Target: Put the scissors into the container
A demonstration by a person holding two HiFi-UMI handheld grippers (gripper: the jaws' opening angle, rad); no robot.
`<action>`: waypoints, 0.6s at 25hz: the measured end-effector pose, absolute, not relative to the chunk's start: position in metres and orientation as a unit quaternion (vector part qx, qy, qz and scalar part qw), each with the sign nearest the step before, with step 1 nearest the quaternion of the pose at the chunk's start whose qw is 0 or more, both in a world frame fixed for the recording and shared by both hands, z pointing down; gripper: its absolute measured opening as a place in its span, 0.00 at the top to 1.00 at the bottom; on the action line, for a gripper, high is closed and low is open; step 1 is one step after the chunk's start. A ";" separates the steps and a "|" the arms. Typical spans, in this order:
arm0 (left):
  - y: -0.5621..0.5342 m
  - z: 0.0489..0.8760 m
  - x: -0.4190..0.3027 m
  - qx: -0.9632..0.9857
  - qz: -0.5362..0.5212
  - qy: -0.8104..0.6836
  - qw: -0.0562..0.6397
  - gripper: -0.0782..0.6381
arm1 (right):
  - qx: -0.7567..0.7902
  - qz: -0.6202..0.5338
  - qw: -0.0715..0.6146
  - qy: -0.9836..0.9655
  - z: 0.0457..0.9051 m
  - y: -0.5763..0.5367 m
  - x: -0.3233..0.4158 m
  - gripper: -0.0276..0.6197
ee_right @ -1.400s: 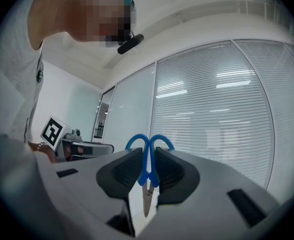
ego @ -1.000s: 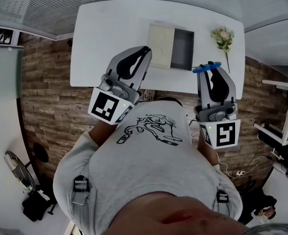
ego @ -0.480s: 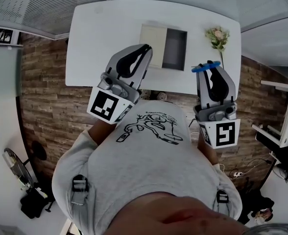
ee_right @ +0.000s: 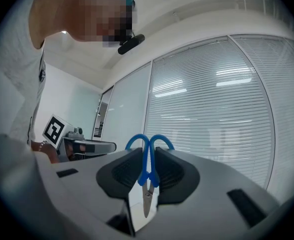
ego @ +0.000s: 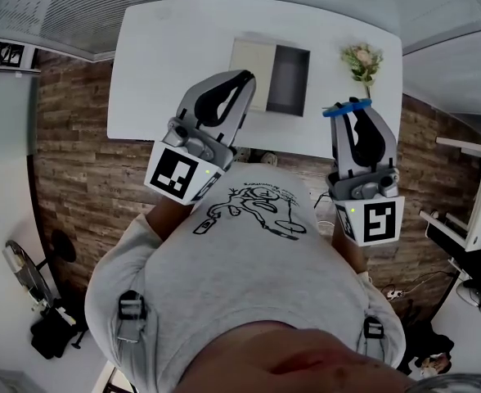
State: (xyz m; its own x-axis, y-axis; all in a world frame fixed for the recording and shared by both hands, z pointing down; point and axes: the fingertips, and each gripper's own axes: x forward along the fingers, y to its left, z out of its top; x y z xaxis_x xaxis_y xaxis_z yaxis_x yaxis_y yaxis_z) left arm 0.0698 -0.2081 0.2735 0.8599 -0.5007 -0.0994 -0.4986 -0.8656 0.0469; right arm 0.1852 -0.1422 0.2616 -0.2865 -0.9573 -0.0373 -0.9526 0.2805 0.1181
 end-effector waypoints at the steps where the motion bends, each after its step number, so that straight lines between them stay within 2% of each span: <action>1: -0.208 0.274 0.069 0.964 -0.052 -0.260 0.011 0.85 | 0.596 -0.057 0.021 -0.800 0.263 -0.143 0.186 0.83; 15: -0.208 0.273 0.064 0.962 -0.049 -0.268 0.010 0.85 | 0.593 -0.022 0.045 -0.804 0.303 -0.167 0.189 0.83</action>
